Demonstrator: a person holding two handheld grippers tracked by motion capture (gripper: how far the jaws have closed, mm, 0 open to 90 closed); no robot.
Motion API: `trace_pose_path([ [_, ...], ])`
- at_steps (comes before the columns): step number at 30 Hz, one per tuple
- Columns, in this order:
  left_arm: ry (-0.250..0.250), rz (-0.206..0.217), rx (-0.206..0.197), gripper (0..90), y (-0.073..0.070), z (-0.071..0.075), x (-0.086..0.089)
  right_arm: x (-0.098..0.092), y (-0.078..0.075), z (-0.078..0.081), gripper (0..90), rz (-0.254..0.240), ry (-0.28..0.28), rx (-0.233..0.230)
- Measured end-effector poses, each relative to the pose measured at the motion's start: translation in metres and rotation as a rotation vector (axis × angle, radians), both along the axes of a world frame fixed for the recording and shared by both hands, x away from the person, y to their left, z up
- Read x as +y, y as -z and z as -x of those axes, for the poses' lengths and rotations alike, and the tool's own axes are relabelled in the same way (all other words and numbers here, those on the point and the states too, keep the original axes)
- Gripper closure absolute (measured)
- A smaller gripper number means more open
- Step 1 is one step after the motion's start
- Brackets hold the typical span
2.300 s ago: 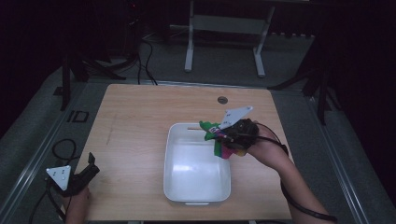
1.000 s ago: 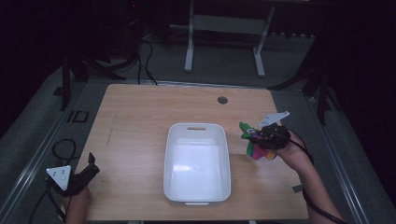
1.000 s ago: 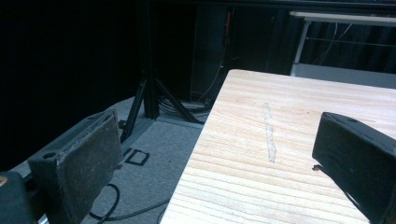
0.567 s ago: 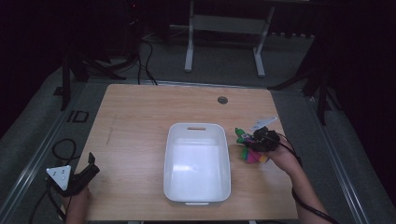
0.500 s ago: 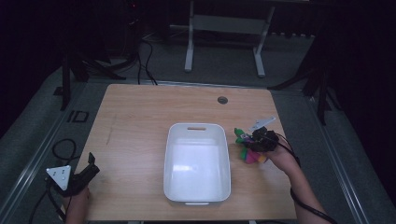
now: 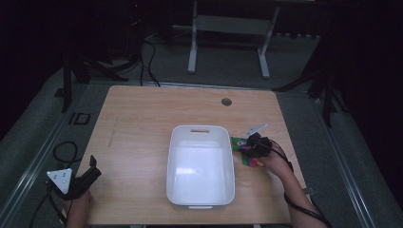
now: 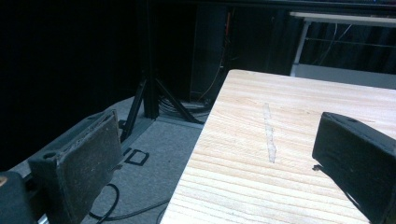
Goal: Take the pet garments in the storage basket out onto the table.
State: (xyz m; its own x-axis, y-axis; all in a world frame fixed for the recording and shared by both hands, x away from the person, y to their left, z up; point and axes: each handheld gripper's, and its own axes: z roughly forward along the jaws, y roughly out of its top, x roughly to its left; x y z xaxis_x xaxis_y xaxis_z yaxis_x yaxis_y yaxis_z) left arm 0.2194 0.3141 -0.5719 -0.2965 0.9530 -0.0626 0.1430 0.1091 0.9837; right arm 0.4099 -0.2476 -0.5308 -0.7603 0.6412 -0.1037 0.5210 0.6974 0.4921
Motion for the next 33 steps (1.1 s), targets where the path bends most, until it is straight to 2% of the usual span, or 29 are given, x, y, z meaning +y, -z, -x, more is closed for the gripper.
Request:
trace_pose_path([
  [1, 0.000, 0.000, 0.000, 1.8, 0.000, 0.000, 0.000, 0.000, 0.000, 0.000, 63.1, 0.000, 0.000, 0.000],
  [2, -0.002, 0.000, 0.001, 1.9, 0.000, 0.000, 0.000, 0.000, 0.002, 0.002, 59.5, -0.022, 0.014, -0.010],
  [4, -0.004, 0.000, 0.003, 1.9, 0.000, 0.000, 0.000, 0.001, 0.002, 0.003, 55.5, -0.018, 0.004, -0.011],
  [8, -0.003, 0.001, 0.002, 1.9, 0.000, 0.000, 0.000, 0.002, -0.006, 0.005, 39.9, -0.017, 0.005, -0.023],
  [11, -0.003, 0.000, 0.002, 1.9, 0.000, 0.000, 0.000, 0.000, -0.015, 0.010, 32.6, -0.058, 0.001, -0.036],
  [14, -0.003, 0.000, 0.002, 1.9, 0.000, 0.000, 0.000, -0.002, -0.023, 0.014, 30.1, -0.080, -0.006, -0.045],
  [15, -0.003, 0.000, 0.002, 1.9, 0.000, 0.000, 0.000, -0.006, -0.031, 0.018, 26.2, -0.110, -0.013, -0.045],
  [18, -0.003, -0.001, 0.002, 1.8, 0.000, 0.000, 0.000, -0.012, -0.041, 0.024, 18.1, -0.160, -0.019, -0.047],
  [20, -0.003, -0.001, 0.002, 1.8, 0.000, 0.000, 0.000, -0.016, -0.045, 0.028, 10.8, -0.175, -0.013, -0.056],
  [22, -0.003, -0.002, 0.002, 1.9, 0.000, 0.000, 0.000, -0.022, -0.049, 0.031, 10.9, -0.180, 0.024, -0.091],
  [25, -0.003, -0.002, 0.002, 1.9, 0.000, 0.000, 0.000, -0.033, -0.051, 0.036, 10.8, -0.201, 0.047, -0.113],
  [30, -0.003, -0.002, 0.002, 1.9, 0.000, 0.000, 0.000, -0.055, -0.048, 0.043, 10.8, -0.255, 0.099, -0.125],
  [33, -0.003, -0.001, 0.003, 1.8, 0.000, 0.000, 0.000, -0.068, -0.044, 0.048, 10.8, -0.269, 0.128, -0.144],
])
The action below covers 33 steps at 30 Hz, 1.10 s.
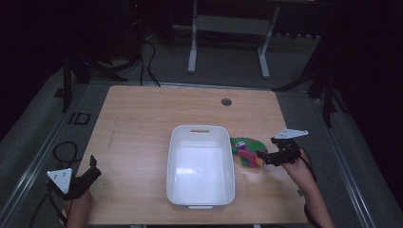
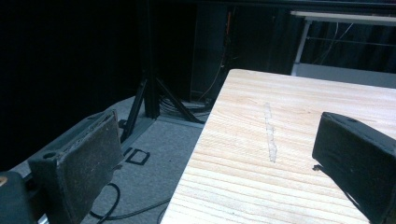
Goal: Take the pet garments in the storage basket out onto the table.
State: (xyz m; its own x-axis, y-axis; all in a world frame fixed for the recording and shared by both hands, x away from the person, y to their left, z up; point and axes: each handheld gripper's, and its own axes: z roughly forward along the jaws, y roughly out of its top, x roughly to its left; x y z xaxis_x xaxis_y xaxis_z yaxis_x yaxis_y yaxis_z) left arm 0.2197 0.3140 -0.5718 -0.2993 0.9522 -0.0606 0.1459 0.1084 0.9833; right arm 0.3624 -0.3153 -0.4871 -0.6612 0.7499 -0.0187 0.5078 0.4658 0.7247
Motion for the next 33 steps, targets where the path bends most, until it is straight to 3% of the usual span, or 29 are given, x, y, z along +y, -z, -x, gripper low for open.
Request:
trace_pose_path([
  [12, -0.001, 0.002, -0.001, 1.9, 0.000, 0.000, 0.000, -0.038, 0.027, 0.028, 10.9, -0.029, 0.142, -0.061],
  [19, -0.002, 0.002, -0.001, 1.8, 0.000, 0.000, 0.000, -0.055, 0.040, 0.050, 11.0, -0.058, 0.228, -0.126],
  [27, -0.003, 0.000, -0.001, 1.8, 0.000, 0.000, 0.000, -0.070, 0.053, 0.076, 11.1, -0.132, 0.313, -0.163],
  [33, -0.002, 0.003, -0.001, 1.9, 0.000, 0.000, 0.000, -0.075, 0.064, 0.083, 11.1, -0.183, 0.322, -0.161],
])
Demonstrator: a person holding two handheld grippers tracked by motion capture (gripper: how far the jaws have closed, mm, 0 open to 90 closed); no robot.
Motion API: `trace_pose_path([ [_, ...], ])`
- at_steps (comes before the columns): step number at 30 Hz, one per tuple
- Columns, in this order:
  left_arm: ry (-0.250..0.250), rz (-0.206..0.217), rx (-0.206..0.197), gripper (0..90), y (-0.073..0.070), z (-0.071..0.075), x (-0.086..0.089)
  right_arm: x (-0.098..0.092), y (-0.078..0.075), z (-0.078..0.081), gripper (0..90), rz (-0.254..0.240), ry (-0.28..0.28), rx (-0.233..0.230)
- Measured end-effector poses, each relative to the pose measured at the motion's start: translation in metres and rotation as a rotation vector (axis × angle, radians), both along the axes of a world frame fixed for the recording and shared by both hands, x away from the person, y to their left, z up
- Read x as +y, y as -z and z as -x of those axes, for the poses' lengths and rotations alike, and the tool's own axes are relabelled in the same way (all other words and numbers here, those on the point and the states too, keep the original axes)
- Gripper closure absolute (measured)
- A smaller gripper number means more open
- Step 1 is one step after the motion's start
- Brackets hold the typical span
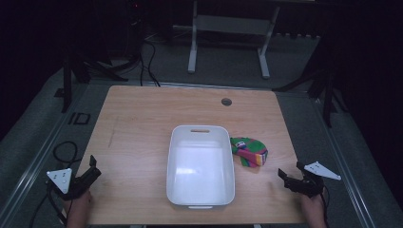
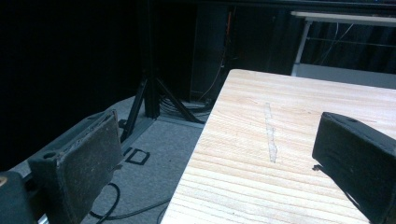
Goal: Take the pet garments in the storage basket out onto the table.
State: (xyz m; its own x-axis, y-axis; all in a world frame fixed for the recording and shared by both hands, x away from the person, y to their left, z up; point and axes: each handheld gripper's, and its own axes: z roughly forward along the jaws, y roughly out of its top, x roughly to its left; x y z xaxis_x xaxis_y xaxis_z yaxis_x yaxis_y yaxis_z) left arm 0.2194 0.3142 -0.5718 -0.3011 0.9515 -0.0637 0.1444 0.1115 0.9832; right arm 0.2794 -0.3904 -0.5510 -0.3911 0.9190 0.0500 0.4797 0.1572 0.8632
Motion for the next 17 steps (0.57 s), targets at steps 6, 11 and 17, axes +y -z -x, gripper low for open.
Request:
trace_pose_path([
  [6, 0.002, 0.001, -0.001, 1.8, 0.0000, 0.0002, 0.0002, -0.0039, 0.0049, 0.0037, 11.1, -0.013, 0.037, -0.052],
  [11, 0.000, 0.001, -0.001, 1.8, 0.0000, 0.0003, 0.0001, -0.0075, 0.0060, 0.0038, 12.8, -0.033, 0.038, -0.053],
  [17, -0.001, 0.000, -0.001, 1.9, 0.0000, 0.0002, 0.0000, -0.0087, 0.0059, 0.0033, 12.9, -0.044, 0.041, -0.047],
])
